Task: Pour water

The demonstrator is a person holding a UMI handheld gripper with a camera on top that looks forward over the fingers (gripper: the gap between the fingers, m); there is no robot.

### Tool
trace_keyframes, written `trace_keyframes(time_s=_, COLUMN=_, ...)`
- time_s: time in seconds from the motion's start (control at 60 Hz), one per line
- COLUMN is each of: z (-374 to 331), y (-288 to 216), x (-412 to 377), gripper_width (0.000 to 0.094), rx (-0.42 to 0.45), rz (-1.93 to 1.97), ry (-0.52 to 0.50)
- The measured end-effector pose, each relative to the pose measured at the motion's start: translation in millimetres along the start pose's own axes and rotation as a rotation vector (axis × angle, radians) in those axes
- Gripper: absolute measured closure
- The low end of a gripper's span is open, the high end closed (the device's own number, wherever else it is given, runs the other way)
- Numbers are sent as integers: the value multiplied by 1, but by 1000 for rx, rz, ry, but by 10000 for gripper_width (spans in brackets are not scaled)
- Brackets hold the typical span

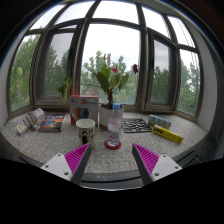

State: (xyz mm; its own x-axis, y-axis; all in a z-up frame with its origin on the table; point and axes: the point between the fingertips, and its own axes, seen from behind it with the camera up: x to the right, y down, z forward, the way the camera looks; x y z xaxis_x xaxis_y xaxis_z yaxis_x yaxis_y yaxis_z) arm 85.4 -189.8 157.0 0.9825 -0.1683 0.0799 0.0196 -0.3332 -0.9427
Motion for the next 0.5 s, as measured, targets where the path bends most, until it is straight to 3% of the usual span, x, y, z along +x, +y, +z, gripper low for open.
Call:
trace_keyframes(time_s=0.25, z=-80, y=19, x=-6, gripper_width=86, rx=-2, rz=-5, ry=67)
trace_keyframes(time_s=0.5, z=-106, y=33, x=-12, gripper_width=84, rx=-20, rz=-14, ry=70)
